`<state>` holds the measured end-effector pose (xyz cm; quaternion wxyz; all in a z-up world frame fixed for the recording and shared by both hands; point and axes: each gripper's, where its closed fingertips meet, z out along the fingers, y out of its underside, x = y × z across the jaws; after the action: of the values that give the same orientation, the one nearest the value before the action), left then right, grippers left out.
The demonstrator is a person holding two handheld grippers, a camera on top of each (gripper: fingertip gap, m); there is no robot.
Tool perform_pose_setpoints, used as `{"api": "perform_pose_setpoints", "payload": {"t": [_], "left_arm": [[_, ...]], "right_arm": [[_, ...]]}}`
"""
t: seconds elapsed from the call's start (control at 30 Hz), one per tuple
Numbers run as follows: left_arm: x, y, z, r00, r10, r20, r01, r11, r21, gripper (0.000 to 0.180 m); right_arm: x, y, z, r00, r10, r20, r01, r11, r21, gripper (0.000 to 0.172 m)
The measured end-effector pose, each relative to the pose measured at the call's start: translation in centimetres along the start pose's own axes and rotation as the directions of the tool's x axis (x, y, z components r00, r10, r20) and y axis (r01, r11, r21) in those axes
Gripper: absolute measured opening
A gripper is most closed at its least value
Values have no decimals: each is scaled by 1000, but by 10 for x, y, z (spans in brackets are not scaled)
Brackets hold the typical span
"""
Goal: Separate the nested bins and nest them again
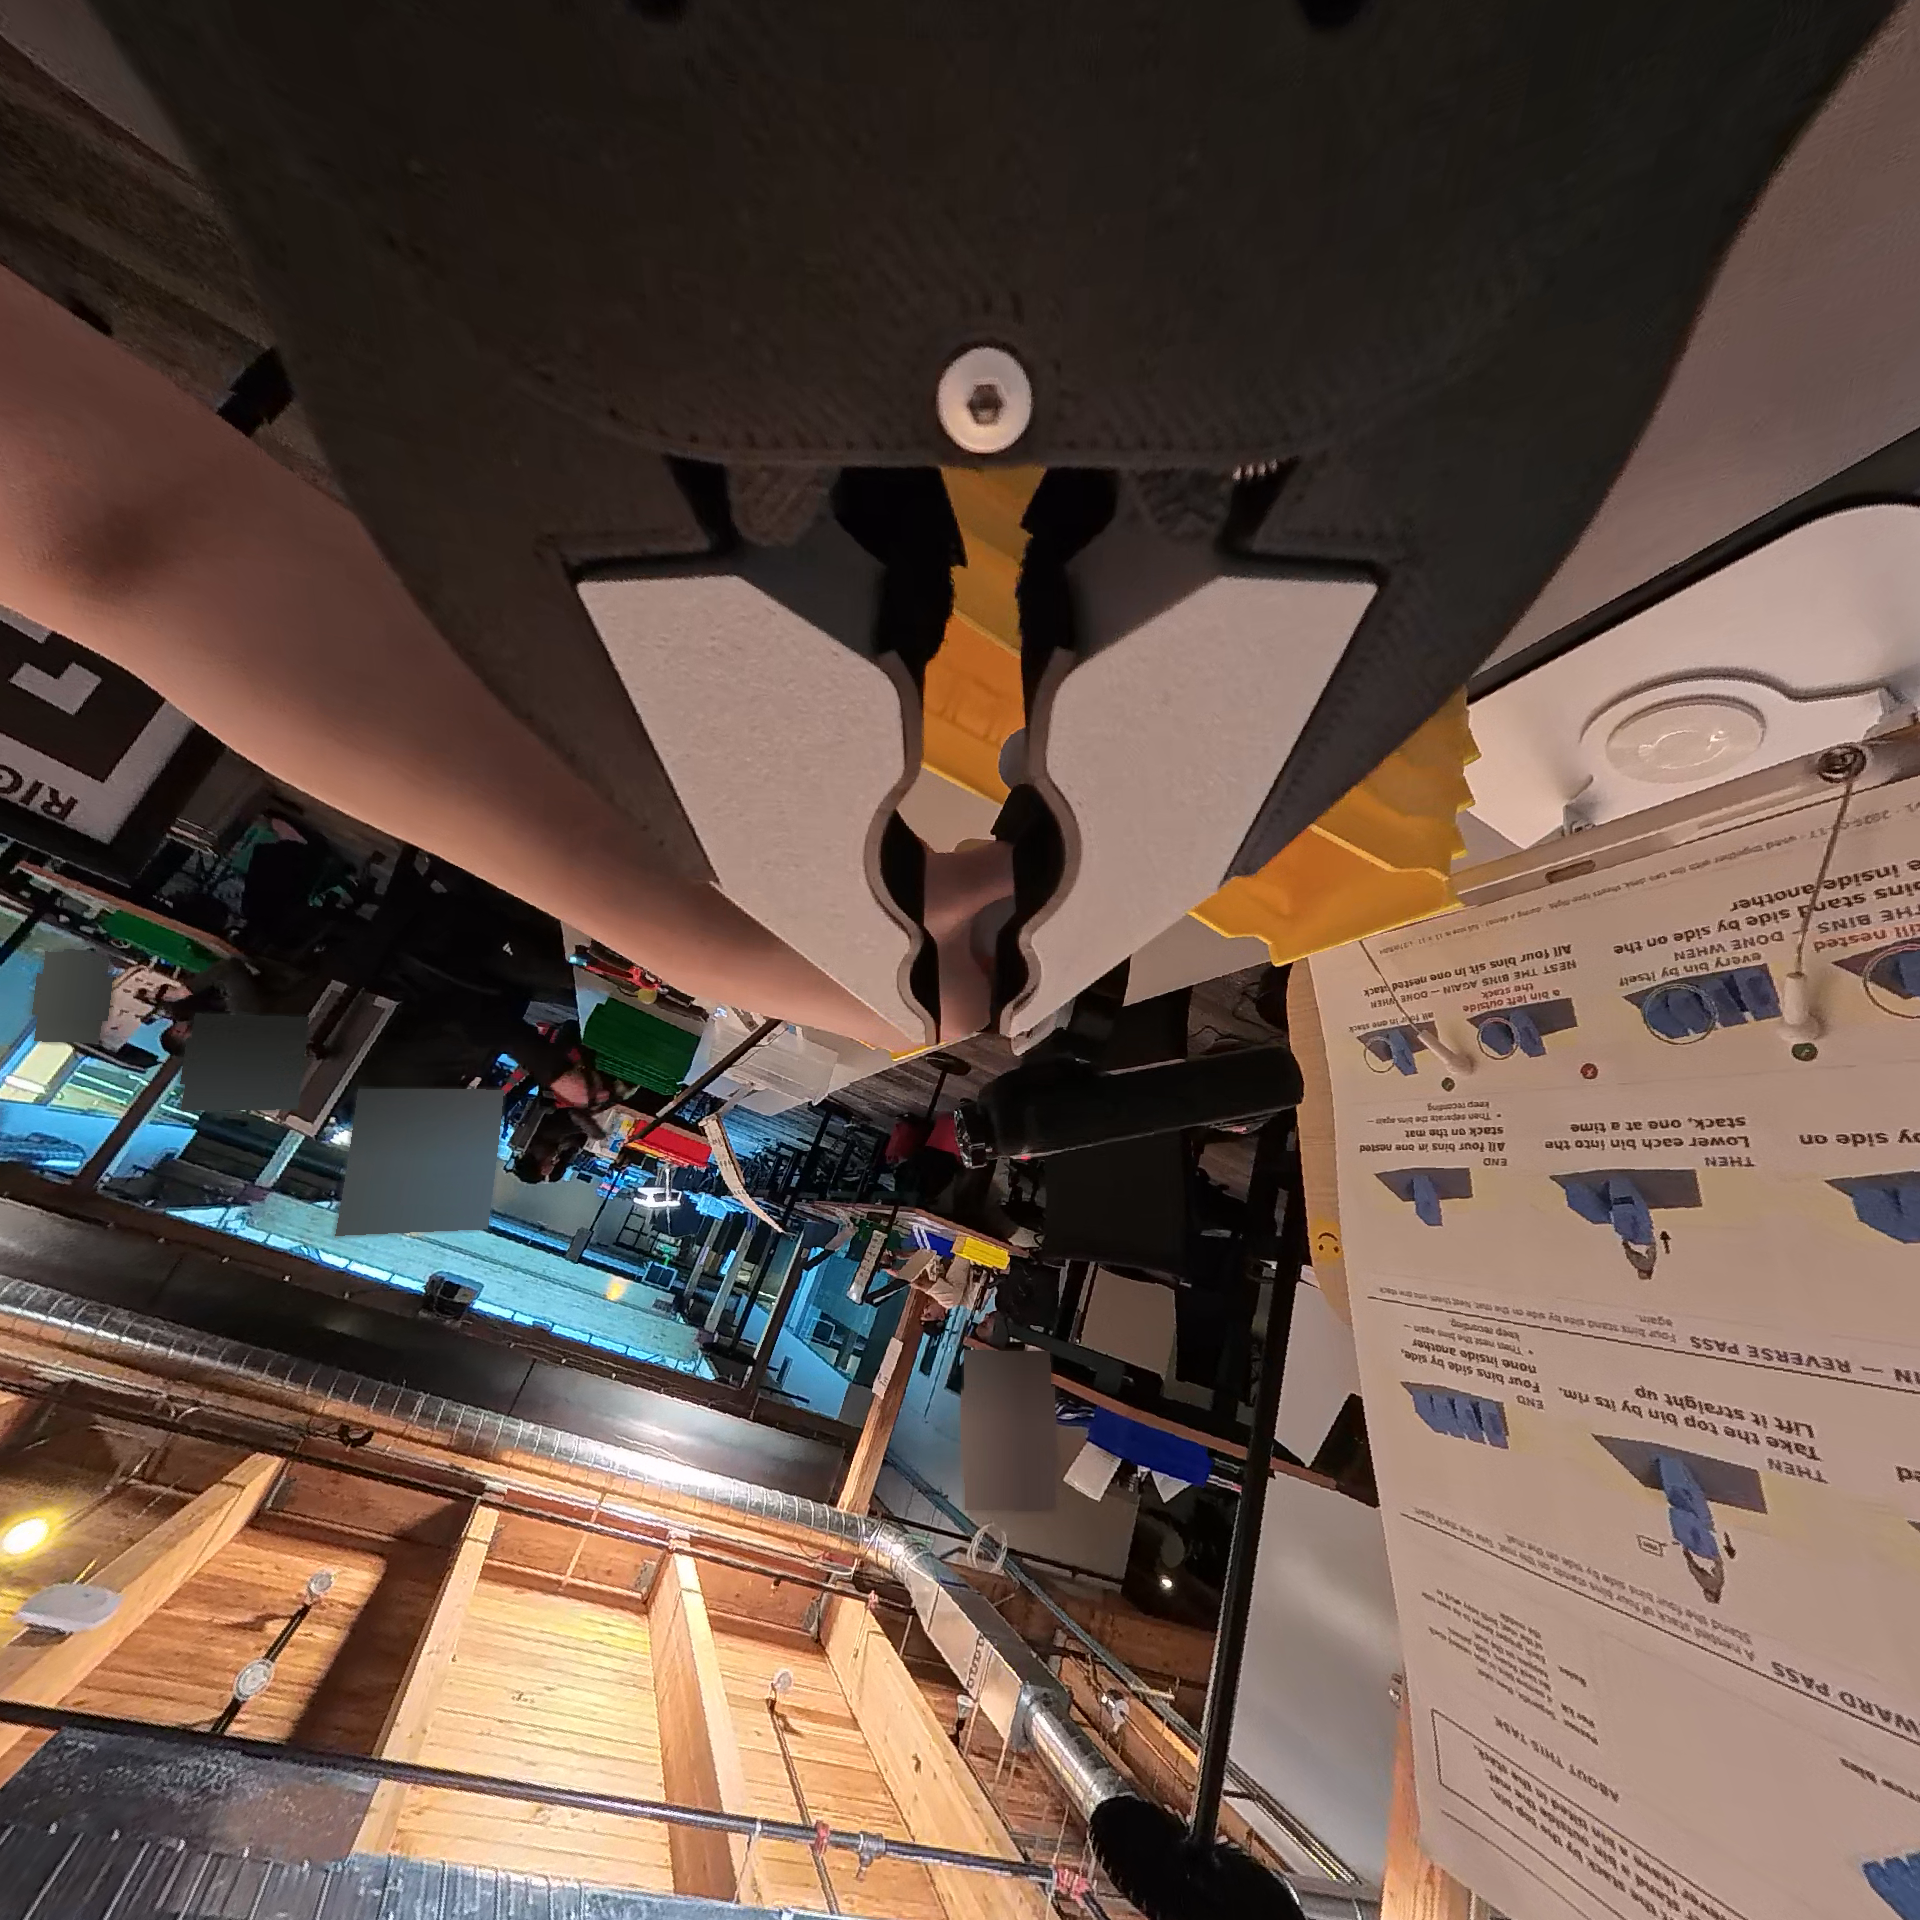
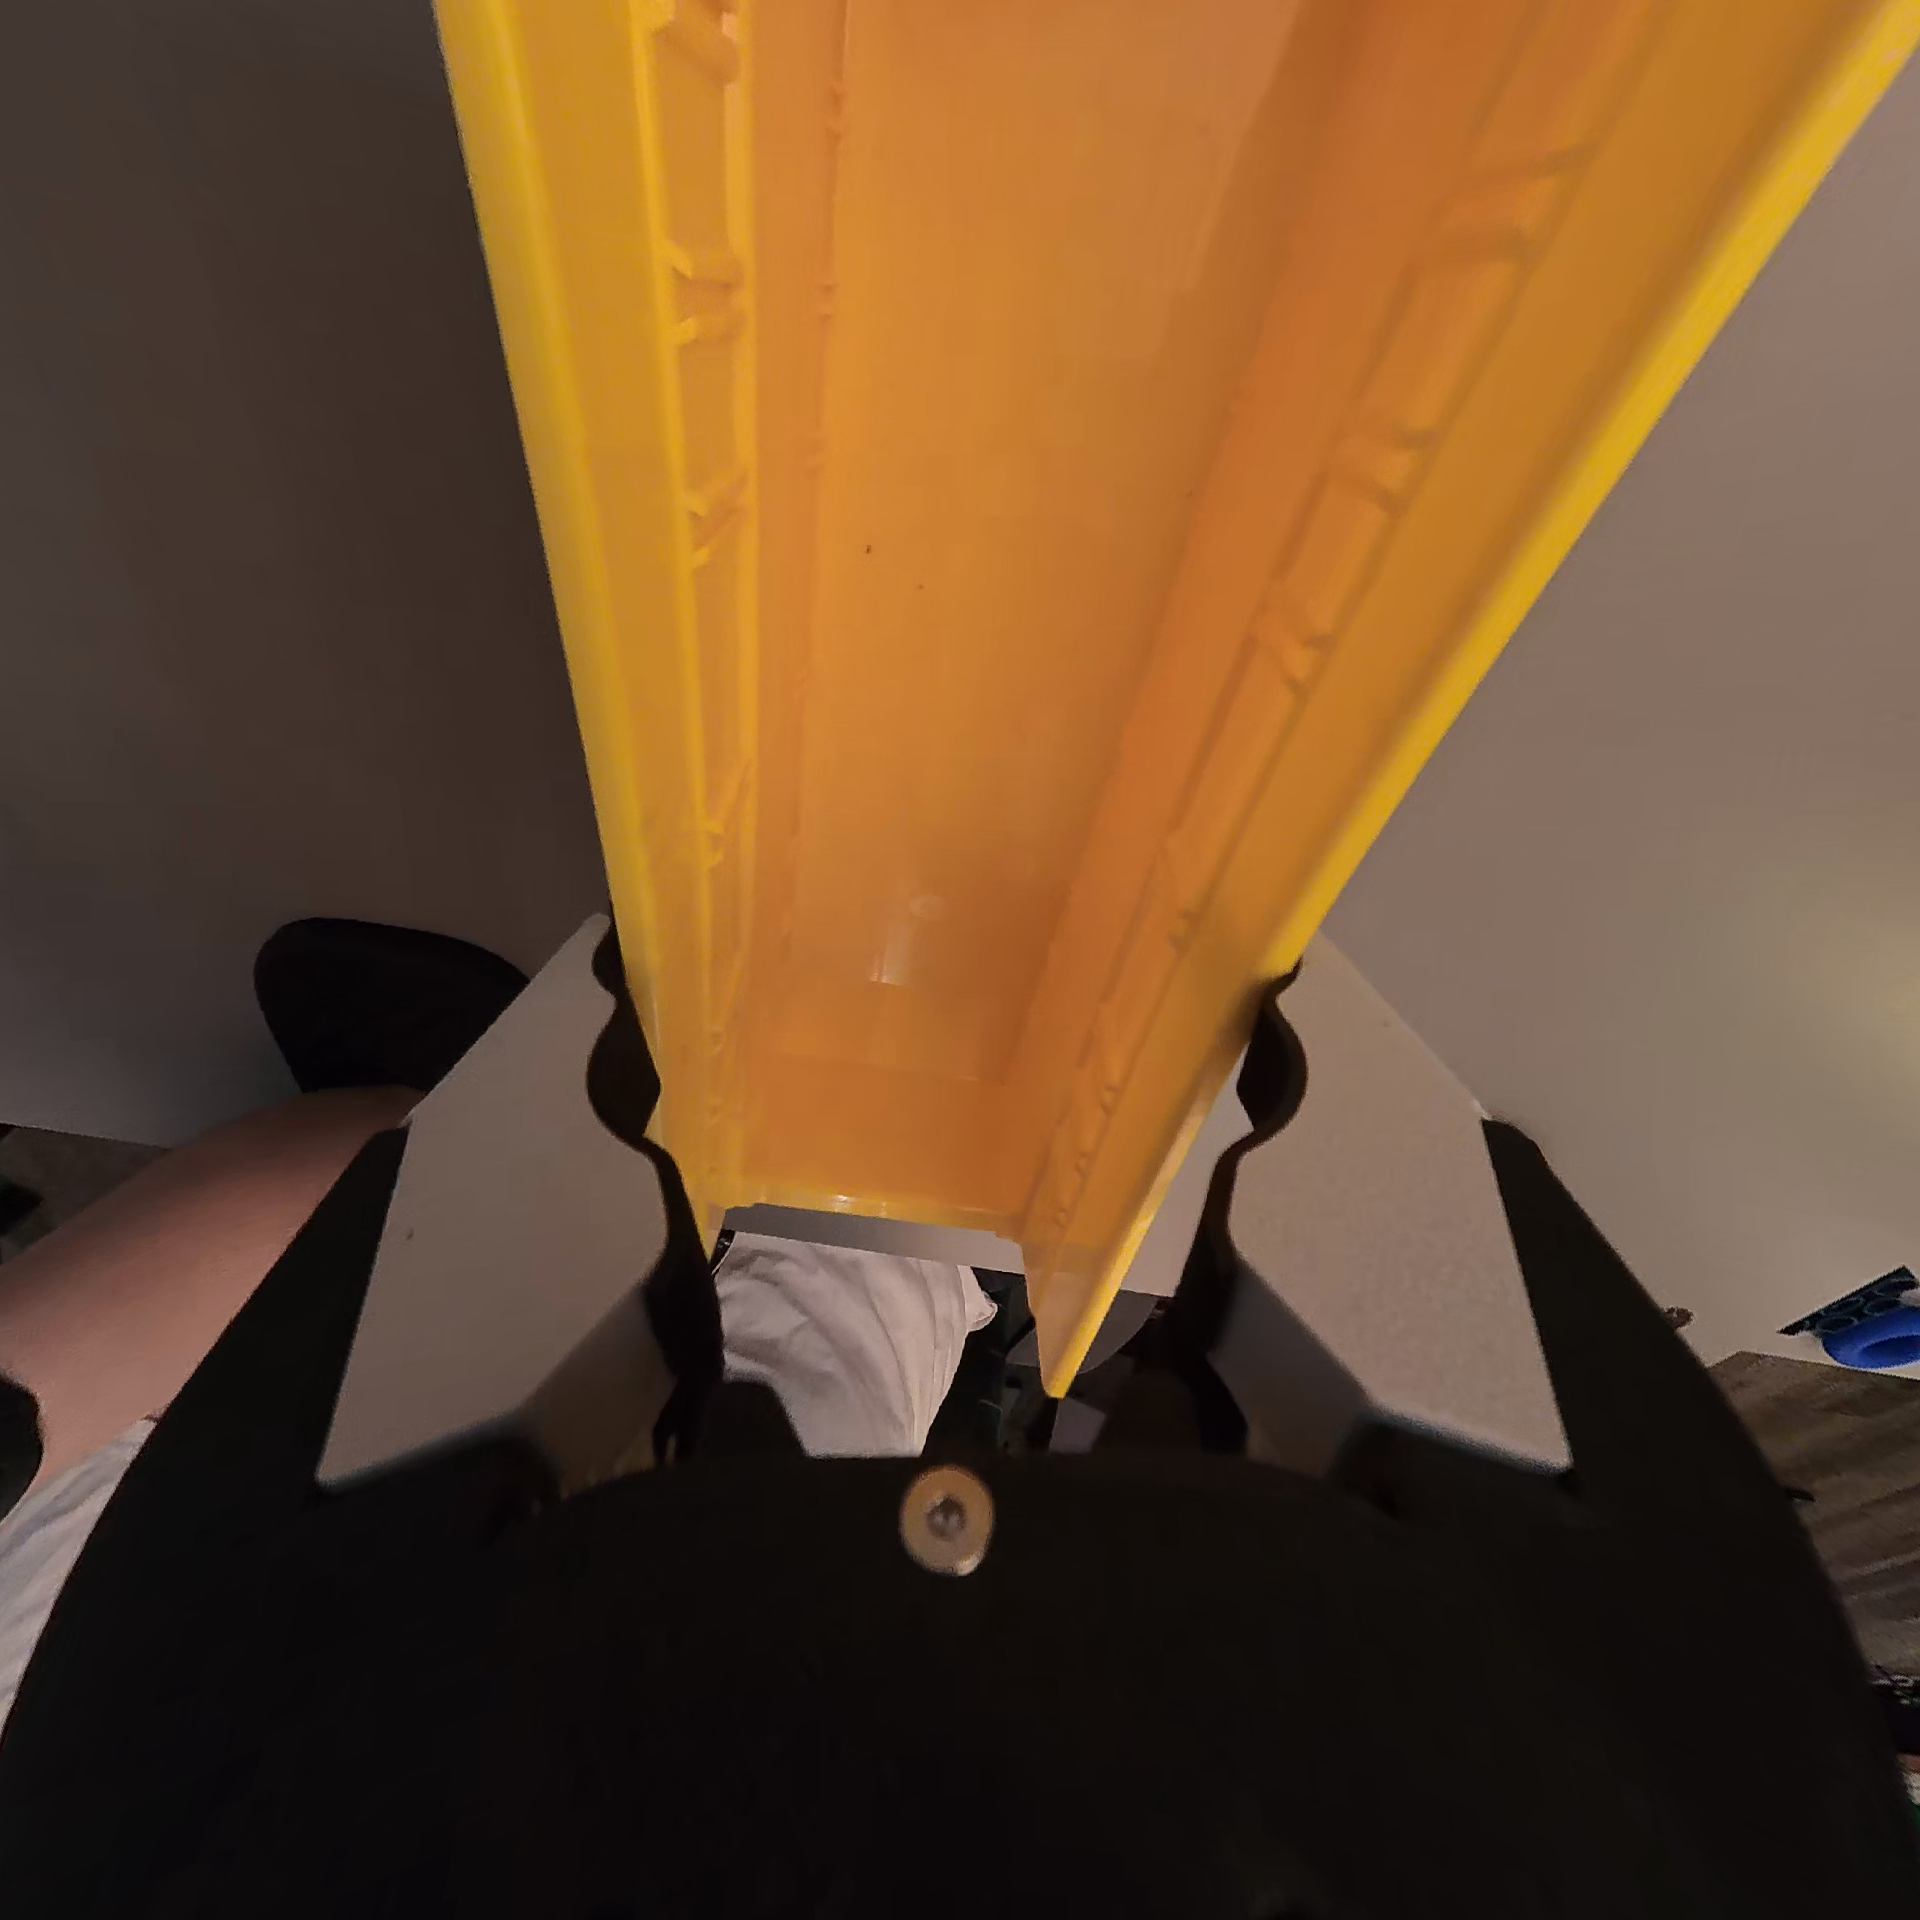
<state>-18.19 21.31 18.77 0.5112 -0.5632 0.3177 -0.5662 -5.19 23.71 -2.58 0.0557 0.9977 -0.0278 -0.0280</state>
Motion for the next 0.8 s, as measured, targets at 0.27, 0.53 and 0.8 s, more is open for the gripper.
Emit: {"api": "perform_pose_setpoints", "payload": {"t": [0.27,0.53,0.8], "left_arm": [[5,2,3,1000,8,-8,-8,1000,-7,8],[9,4,7,1000,22,-11,-22,1000,-20,8],[13,7,10,999,33,-16,-34,999,-33,8]], "right_arm": [[-1,5,-8,1000,-2,-8,2,1000,6,118],[0,15,-32,1000,-14,-17,14,1000,13,118],[1,27,-51,999,-40,-6,40,998,52,117]]}}
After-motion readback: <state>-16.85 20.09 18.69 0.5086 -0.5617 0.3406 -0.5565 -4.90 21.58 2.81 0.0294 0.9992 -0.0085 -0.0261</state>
